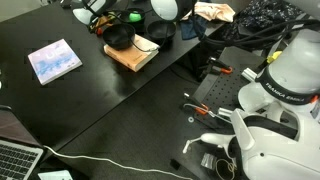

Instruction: Unstack the bowls, then put the apple in the right black bowl and the orange in the bowl on the book

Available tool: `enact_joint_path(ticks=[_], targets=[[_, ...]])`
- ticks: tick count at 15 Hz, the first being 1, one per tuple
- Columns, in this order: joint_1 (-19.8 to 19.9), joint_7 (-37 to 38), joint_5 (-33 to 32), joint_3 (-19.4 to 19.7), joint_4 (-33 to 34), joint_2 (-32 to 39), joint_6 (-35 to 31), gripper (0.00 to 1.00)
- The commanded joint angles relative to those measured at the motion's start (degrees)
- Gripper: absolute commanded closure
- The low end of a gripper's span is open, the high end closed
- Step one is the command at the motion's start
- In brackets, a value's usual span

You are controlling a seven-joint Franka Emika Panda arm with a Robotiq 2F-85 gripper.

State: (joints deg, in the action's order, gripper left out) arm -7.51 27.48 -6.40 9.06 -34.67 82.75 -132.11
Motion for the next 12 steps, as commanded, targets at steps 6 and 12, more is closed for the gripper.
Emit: enact_joint_path(ticks=[6, 12], targets=[[0.2, -5.3, 0.3, -0.9, -2.2, -2.6, 7.7, 0.0], [0.4, -12.5, -0.3, -0.9, -3.2, -2.6, 9.7, 0.0]])
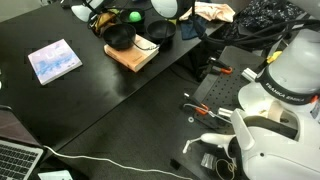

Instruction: Unstack the bowls, then put the apple in the right black bowl and the orange in the bowl on the book

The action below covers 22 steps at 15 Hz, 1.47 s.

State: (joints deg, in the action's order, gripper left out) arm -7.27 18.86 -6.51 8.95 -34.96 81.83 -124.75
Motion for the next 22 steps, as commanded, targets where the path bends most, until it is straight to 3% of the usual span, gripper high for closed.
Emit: enact_joint_path(ticks=[1, 7, 8, 9, 11, 12, 22], targets=[[0.4, -5.3, -0.2, -0.7, -3.0, -1.4, 1.7, 0.0], [0.2, -8.5, -0.2, -0.3, -6.7, -2.3, 3.5, 0.0], [0.0, -8.9, -0.3, -0.4, -6.8, -2.5, 2.9, 0.17], [-0.1, -9.2, -0.2, -0.4, -6.8, -2.7, 2.7, 0.26], [-0.6, -9.4, -0.4, -0.3, -6.8, -3.1, 2.8, 0.41], [-0.8, -9.5, -0.4, -0.3, -7.1, -3.6, 3.2, 0.44], [-2.1, -6.2, -0.3, 1.1, -7.1, -12.0, 7.3, 0.44]])
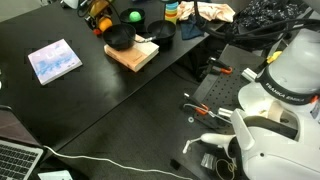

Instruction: Unstack the bowls, then put the apple in the right black bowl and the orange in the bowl on the book

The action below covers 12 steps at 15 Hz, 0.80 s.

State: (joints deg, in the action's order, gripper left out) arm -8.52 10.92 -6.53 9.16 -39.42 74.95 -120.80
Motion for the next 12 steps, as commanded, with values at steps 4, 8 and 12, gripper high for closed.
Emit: enact_joint_path(ticks=[4, 8, 12], targets=[[-1.7, 4.4, -0.2, 1.2, -5.9, -11.6, 8.8, 0.44], [-2.1, 7.0, 0.6, 0.3, -14.8, -18.3, 7.7, 0.44], [-2.2, 11.9, 1.2, 0.3, -25.5, -23.1, 4.7, 0.44]])
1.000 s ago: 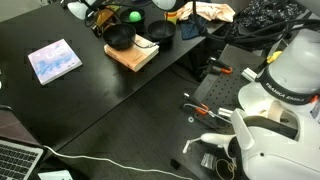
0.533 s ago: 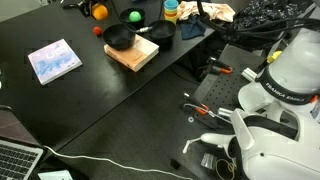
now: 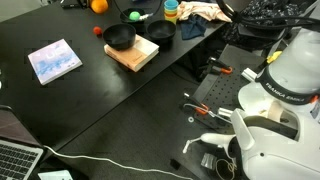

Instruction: Unstack the bowls, then put the apple in the right black bowl and the orange in the bowl on the book

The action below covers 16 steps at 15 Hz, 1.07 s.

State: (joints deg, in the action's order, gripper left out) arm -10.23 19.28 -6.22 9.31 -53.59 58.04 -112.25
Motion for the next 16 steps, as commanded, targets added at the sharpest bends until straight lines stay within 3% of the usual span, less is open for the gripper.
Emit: enact_joint_path(ticks=[1, 10, 16], targets=[[0.2, 4.8, 0.1, -1.0, -13.6, -7.1, -4.6, 0.44], [0.6, 9.9, 1.1, -1.0, -37.8, -15.6, -17.9, 0.44], [1.3, 8.8, 4.8, -2.7, -52.0, -20.7, -35.1, 0.44]])
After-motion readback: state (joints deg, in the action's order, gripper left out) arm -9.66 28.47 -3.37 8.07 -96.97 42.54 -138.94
